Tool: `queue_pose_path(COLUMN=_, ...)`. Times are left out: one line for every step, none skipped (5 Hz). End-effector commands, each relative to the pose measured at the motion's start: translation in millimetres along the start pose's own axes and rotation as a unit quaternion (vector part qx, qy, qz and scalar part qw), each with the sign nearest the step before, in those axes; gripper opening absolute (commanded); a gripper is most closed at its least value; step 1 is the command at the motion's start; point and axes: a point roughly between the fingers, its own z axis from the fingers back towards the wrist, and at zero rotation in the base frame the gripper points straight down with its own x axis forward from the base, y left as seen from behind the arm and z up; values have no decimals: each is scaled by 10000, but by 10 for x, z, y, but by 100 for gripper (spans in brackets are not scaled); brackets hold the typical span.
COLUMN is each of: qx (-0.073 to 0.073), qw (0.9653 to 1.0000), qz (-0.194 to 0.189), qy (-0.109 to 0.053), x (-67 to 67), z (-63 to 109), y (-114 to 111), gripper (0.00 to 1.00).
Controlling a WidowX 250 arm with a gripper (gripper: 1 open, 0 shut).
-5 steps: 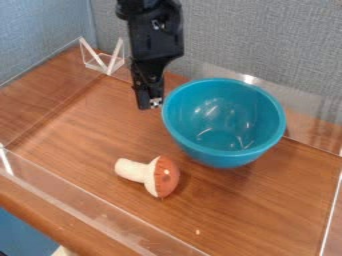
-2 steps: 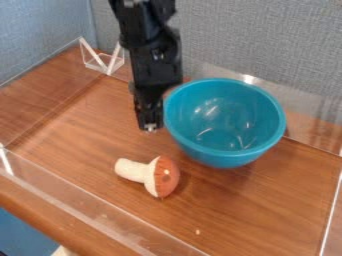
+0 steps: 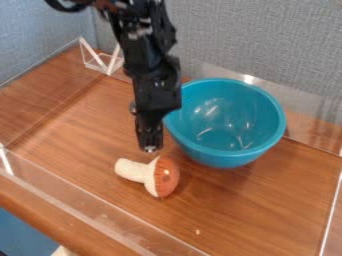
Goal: Put the mushroom in the blue bowl
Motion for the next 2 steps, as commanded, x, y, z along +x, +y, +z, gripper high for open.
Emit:
queue_pose_path(qx=159, qw=9998, qz=116, qy=-21, x=34, z=40, y=61, gripper=0)
queue_pose_path(qx=176, qw=9997, qz=188, qy=7, x=73, z=20, y=64, gripper=0)
